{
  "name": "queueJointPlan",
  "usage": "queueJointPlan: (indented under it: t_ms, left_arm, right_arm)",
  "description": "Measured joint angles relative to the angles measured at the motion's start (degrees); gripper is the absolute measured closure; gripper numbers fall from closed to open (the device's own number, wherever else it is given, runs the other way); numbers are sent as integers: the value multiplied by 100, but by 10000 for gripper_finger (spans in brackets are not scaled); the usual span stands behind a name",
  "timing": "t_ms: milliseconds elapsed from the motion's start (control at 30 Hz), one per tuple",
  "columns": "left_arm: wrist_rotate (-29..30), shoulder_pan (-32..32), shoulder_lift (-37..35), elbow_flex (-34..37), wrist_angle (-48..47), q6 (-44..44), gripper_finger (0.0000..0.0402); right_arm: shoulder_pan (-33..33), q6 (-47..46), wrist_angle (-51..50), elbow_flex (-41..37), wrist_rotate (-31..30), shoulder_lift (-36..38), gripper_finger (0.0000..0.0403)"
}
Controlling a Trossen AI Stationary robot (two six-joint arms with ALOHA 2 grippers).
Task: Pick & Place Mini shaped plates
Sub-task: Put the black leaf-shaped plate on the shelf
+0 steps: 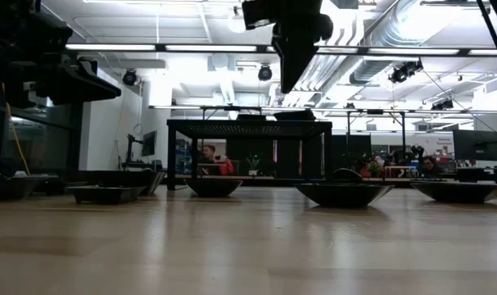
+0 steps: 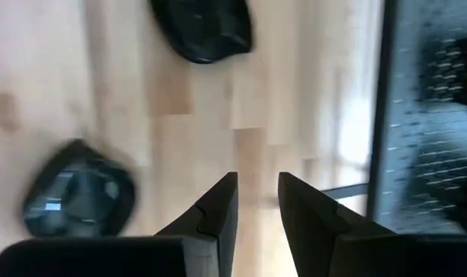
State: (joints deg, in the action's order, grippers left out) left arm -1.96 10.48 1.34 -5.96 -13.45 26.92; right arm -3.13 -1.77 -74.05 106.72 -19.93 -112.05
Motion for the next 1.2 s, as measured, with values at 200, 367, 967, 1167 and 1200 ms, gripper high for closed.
queueJointPlan:
  t_ms: [200,367,967,1167,1200]
  left_arm:
    - [2,-2,0,2,-2,0,321]
    - [0,-2,-2,0,-2,0,321]
    - [2,-1,-1,2,-2,0,321]
    - [2,0,-2,1,-2,-1,321]
    - [2,-1,-1,2,-2,-1,321]
  right_arm:
    - [-466,-444,133,-397,87,11,313]
    - [-813,-870,772,-1347,215,96,313]
    - [-1462,-4621,2074,-5303,184,2539,314]
    - [-1497,-5229,2099,-6195,585,2941,314]
    - [-1535,-5229,2118,-6297,644,2974,314]
